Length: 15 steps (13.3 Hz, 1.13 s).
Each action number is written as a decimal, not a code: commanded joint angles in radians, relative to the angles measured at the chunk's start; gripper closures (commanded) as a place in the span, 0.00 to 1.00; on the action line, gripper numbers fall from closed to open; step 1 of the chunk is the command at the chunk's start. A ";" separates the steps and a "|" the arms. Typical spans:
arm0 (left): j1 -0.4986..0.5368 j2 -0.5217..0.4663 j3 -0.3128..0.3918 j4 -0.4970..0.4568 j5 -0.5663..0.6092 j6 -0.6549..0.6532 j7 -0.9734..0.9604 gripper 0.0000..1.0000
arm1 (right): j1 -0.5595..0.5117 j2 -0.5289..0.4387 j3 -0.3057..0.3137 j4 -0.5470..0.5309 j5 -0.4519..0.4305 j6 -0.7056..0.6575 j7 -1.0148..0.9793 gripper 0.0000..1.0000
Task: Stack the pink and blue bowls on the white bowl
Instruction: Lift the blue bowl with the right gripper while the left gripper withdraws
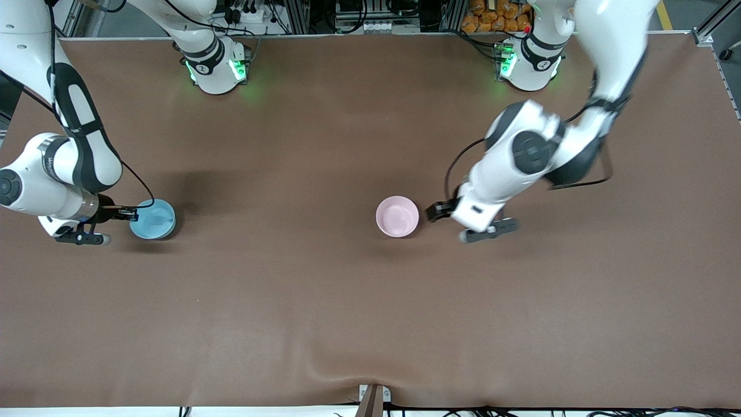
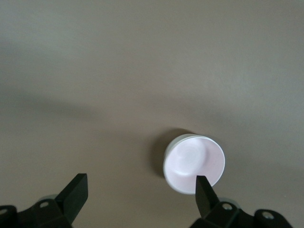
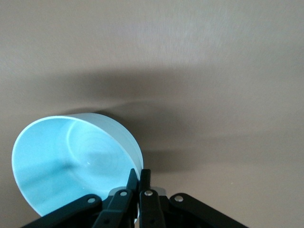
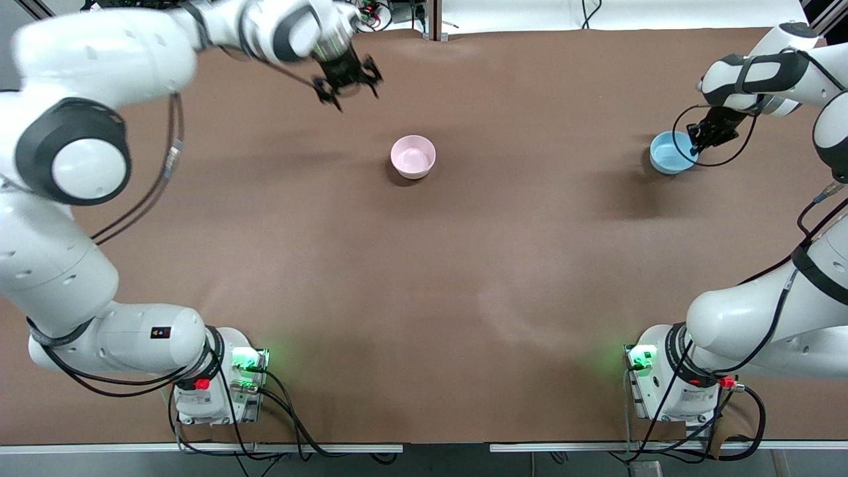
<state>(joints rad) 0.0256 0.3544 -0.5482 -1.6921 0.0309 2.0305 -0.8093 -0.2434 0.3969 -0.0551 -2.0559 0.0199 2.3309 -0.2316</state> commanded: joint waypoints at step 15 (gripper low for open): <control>0.053 -0.351 0.244 0.206 0.011 -0.499 0.416 0.00 | 0.242 -0.211 0.041 0.372 0.316 -0.735 0.394 1.00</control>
<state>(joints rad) 0.1775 0.0339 -0.4358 -1.4763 0.0326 1.5590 -0.4558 -0.0352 0.2257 -0.0035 -1.6701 0.2729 1.6326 0.1058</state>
